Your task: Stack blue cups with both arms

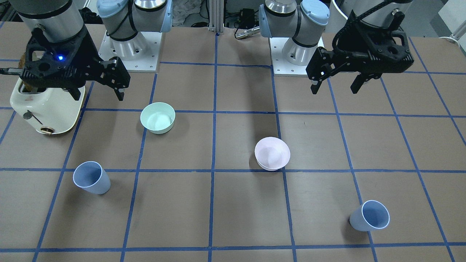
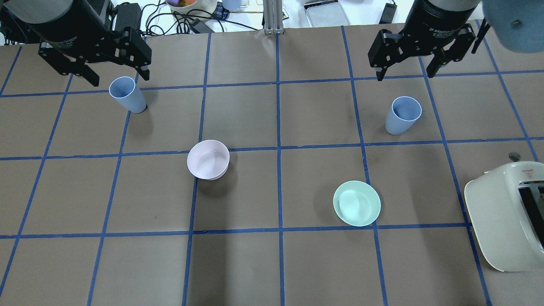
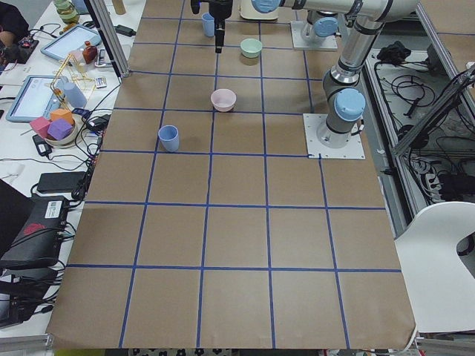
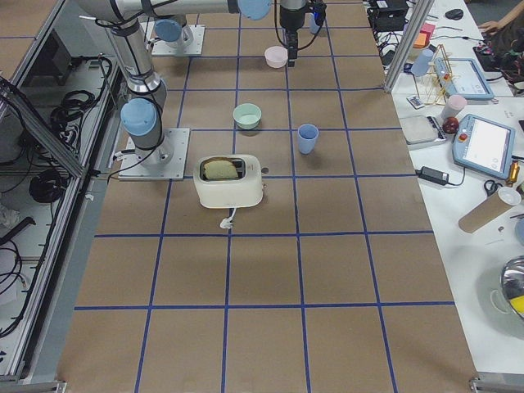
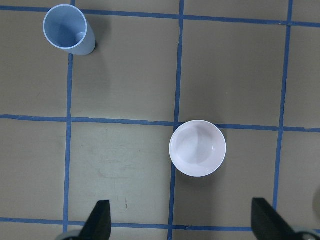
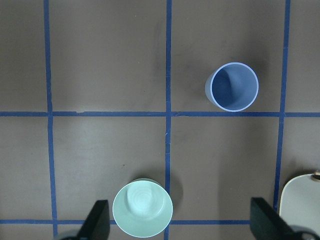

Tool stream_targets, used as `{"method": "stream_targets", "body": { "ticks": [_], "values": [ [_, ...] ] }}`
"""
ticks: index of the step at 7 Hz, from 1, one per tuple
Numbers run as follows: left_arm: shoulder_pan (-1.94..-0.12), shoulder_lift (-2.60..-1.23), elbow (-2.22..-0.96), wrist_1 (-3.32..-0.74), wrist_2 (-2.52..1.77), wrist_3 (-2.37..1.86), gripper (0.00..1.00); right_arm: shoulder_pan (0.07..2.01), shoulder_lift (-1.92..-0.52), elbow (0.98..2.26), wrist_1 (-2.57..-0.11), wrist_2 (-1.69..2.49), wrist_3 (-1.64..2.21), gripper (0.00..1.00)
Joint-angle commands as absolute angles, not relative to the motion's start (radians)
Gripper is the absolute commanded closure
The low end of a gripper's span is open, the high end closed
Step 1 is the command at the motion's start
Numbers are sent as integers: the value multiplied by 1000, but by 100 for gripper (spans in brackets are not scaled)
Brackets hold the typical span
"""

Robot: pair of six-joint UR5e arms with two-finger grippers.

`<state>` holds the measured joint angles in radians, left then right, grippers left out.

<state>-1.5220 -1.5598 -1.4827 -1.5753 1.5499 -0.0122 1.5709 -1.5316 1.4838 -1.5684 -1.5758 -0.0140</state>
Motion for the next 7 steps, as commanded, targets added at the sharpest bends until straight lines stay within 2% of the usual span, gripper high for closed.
{"method": "stream_targets", "body": {
  "ticks": [1,4,7],
  "values": [
    [-1528,-1571,-1482,-1574,1549,-12,0,1571,-1532,1486,-1571,-1577,-17,0],
    [-1516,-1620,-1465,-1554,1546,-2,0,1568,-1532,1485,-1571,-1586,-20,0],
    [-1459,-1906,-1457,-1314,1665,18,0,1549,-1523,1483,-1571,-1574,-20,0]
  ]
}}
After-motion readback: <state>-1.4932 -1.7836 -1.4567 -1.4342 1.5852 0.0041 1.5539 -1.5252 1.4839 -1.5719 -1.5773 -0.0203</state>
